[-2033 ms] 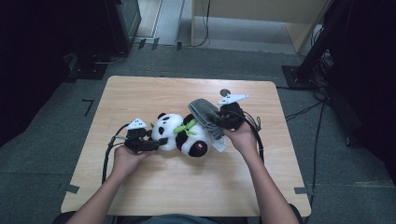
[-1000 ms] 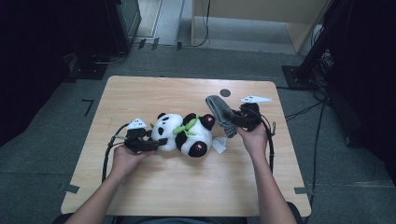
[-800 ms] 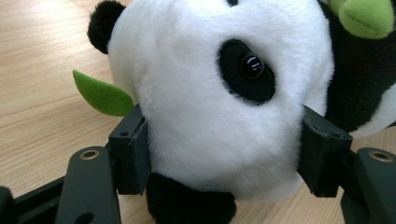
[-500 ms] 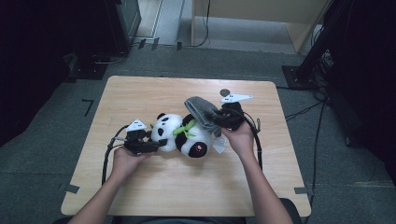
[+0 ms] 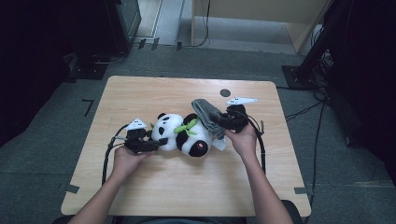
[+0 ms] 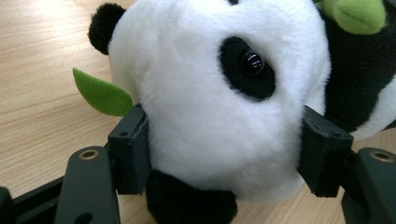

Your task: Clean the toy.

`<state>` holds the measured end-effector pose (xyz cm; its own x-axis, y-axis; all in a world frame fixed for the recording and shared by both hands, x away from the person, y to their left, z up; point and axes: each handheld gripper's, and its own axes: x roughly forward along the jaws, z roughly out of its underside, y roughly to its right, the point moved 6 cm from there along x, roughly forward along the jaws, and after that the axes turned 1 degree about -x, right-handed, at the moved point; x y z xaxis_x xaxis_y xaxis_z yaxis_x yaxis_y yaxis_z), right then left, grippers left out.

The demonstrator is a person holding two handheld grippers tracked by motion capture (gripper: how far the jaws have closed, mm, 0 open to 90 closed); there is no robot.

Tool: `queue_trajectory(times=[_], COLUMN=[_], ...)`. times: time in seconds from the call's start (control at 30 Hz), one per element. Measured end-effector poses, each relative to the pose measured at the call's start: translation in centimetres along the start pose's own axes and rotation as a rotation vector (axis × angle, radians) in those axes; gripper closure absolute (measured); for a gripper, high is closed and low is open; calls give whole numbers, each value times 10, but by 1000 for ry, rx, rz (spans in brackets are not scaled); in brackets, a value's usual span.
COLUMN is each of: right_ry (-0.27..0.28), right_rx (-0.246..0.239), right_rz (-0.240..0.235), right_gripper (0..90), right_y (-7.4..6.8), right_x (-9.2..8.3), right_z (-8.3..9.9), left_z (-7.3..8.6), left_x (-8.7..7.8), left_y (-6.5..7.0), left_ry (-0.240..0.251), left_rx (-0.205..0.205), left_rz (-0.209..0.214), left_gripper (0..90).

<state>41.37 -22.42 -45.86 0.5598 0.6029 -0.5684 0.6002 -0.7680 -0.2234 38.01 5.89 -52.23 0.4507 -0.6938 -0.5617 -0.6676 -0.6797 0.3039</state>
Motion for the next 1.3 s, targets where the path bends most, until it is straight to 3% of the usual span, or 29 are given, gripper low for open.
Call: queue_trajectory(times=[0.2,0.53,0.6,0.73,0.9,1.0,1.13,1.3], right_ry=[-12,-101,-95,-18,75,91,81,0], right_rx=[29,73,78,101,68,27,-46,-114], right_rz=[26,83,96,98,55,28,-17,-54], right_gripper=[773,776,776,776,776,775,775,774], right_y=[12,31,35,36,14,-4,-32,-57], right_x=[-3,0,-4,-23,-44,-44,-33,-4], right_z=[8,27,28,19,-2,-10,-15,-4], left_z=[-1,-1,-1,-2,-2,-2,-2,-2], left_x=[0,0,0,0,0,0,0,0], left_y=[-1,-3,-3,-3,-2,-2,-2,-2], left_ry=[-5,-13,-17,-22,-23,-23,-22,-23], left_rx=[-7,-13,-11,-12,-17,-17,-20,-22], left_rz=[5,11,11,10,8,6,5,4], left_gripper=[308,306,305,303,303,302,302,303])
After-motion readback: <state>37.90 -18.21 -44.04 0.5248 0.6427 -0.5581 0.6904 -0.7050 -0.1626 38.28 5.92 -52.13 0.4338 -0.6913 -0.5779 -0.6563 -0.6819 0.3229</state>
